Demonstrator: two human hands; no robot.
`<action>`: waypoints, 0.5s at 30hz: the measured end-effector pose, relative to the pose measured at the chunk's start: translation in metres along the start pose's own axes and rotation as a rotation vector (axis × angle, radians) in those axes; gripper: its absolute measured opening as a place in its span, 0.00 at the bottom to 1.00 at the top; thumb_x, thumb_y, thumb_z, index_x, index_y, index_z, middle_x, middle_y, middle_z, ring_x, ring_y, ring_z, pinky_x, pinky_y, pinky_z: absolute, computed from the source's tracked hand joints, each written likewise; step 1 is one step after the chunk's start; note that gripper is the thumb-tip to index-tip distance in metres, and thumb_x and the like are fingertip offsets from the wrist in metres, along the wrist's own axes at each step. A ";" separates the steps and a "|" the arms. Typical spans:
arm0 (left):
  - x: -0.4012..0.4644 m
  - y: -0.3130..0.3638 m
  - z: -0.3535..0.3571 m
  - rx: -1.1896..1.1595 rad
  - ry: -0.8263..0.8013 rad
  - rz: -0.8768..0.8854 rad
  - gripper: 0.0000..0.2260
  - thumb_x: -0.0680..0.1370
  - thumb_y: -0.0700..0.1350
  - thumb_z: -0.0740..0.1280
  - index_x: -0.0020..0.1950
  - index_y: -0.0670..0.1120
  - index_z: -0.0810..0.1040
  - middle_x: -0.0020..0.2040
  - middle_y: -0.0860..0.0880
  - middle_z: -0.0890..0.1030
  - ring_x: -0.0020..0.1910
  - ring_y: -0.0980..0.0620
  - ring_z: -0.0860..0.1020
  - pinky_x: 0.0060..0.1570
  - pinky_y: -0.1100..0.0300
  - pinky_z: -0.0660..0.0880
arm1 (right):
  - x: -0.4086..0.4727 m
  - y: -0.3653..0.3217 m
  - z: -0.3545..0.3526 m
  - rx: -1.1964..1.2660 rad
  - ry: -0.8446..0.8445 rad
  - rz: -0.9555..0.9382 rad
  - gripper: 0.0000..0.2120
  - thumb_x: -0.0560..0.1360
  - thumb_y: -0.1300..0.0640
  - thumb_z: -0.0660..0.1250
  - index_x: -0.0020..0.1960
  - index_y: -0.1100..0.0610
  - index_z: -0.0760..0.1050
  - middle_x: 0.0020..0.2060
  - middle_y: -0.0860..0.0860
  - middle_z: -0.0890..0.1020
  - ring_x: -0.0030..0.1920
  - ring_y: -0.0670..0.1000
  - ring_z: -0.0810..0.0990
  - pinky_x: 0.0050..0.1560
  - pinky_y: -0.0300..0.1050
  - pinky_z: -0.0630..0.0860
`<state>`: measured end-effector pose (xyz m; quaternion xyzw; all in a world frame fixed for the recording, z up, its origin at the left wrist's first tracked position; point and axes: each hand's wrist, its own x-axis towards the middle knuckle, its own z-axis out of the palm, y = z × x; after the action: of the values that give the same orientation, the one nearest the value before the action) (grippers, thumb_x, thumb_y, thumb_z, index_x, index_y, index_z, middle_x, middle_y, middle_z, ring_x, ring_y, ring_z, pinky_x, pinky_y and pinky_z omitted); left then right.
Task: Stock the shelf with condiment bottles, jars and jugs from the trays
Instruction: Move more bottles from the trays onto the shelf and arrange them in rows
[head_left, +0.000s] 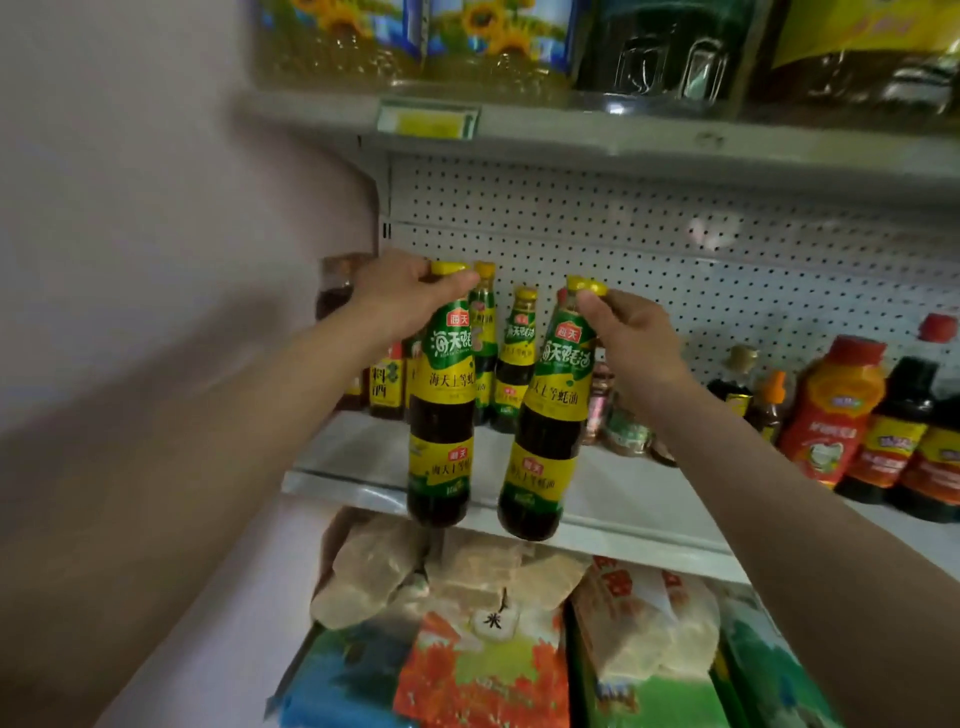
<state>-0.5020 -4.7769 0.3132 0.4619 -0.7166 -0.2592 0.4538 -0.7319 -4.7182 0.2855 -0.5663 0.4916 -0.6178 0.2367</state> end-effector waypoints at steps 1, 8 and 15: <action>0.011 -0.004 0.004 0.012 -0.005 0.003 0.16 0.75 0.60 0.71 0.50 0.48 0.82 0.44 0.53 0.83 0.43 0.57 0.81 0.41 0.64 0.75 | 0.007 0.006 0.003 -0.015 0.009 0.013 0.09 0.82 0.54 0.64 0.56 0.57 0.78 0.42 0.45 0.83 0.35 0.34 0.82 0.32 0.27 0.74; 0.077 -0.044 0.029 0.043 -0.002 0.068 0.10 0.76 0.57 0.71 0.41 0.52 0.81 0.39 0.56 0.81 0.39 0.61 0.78 0.35 0.65 0.70 | 0.049 0.045 0.013 -0.074 0.039 0.060 0.10 0.82 0.55 0.64 0.58 0.59 0.78 0.49 0.50 0.86 0.46 0.43 0.85 0.42 0.37 0.80; 0.118 -0.078 0.052 0.052 -0.003 0.082 0.15 0.74 0.59 0.72 0.46 0.47 0.83 0.45 0.49 0.84 0.45 0.51 0.82 0.49 0.49 0.80 | 0.070 0.071 0.018 -0.074 0.060 0.042 0.11 0.82 0.56 0.63 0.61 0.60 0.78 0.50 0.53 0.86 0.50 0.49 0.85 0.49 0.45 0.82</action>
<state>-0.5339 -4.9193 0.2761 0.4431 -0.7422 -0.2226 0.4508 -0.7515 -4.8122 0.2541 -0.5453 0.5327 -0.6109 0.2138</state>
